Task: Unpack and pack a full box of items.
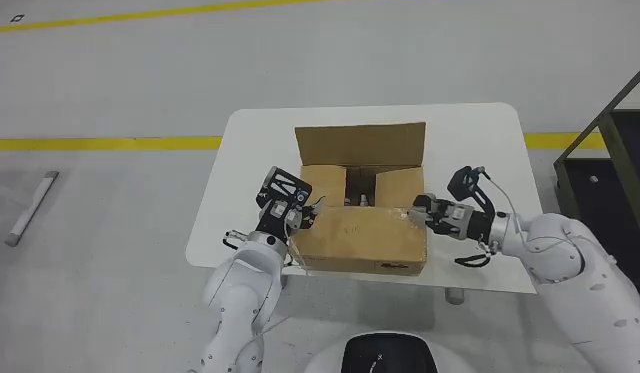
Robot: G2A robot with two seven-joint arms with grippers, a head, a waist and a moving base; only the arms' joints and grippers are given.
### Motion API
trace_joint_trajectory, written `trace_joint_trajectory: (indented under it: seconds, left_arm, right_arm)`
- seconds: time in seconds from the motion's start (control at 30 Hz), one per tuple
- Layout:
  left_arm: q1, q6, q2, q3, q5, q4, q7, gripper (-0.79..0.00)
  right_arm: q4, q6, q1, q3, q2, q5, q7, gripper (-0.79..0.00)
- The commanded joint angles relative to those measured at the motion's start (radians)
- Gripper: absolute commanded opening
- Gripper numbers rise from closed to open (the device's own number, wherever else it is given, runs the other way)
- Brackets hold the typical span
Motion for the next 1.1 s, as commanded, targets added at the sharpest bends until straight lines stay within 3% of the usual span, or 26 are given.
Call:
trace_joint_trajectory:
  seconds: [0.0,0.27,0.4,0.57,0.6,0.63,0.67,0.7,0.83,1.07]
  left_arm:
    - [0.0,0.0,0.0,0.0,0.0,0.0,0.0,0.0]
    - [0.004,0.007,0.001,0.001,-0.001,0.001,0.013,0.0]
    - [-0.002,0.017,0.004,0.005,-0.001,0.002,0.037,0.0]
    - [-0.011,0.037,0.007,0.004,0.001,0.006,0.047,0.0]
    - [-0.012,0.039,0.008,0.004,-0.003,0.006,0.047,0.0]
    - [-0.015,0.04,0.008,0.003,-0.008,0.006,0.046,0.0]
    - [-0.018,0.038,0.009,0.003,-0.006,0.004,0.044,0.0]
    - [-0.02,0.037,0.01,0.003,-0.007,0.003,0.043,0.0]
    - [-0.033,0.044,0.014,-0.011,-0.002,-0.014,0.043,0.0]
    - [-0.058,0.022,0.022,-0.029,0.031,-0.017,0.016,0.0]
  right_arm:
    - [-0.024,-0.011,-0.008,0.007,0.005,0.025,0.027,-0.61]
    - [-0.122,-0.037,-0.059,0.039,0.026,0.1,0.081,-0.557]
    - [-0.132,-0.071,-0.087,0.021,0.033,0.169,0.114,-0.468]
    - [-0.117,-0.105,-0.109,0.003,0.041,0.172,0.119,-0.508]
    - [-0.122,-0.107,-0.112,0.001,0.041,0.149,0.107,-0.536]
    - [-0.133,-0.103,-0.115,0.0,0.042,0.106,0.095,-0.606]
    - [-0.154,-0.102,-0.118,-0.002,0.043,0.048,0.079,-0.733]
    - [-0.177,-0.098,-0.124,0.001,0.042,-0.016,0.045,-0.785]
    - [-0.274,-0.077,-0.174,-0.001,0.039,-0.251,-0.115,-0.785]
    - [-0.356,-0.131,-0.229,-0.003,0.044,-0.598,-0.358,-0.785]
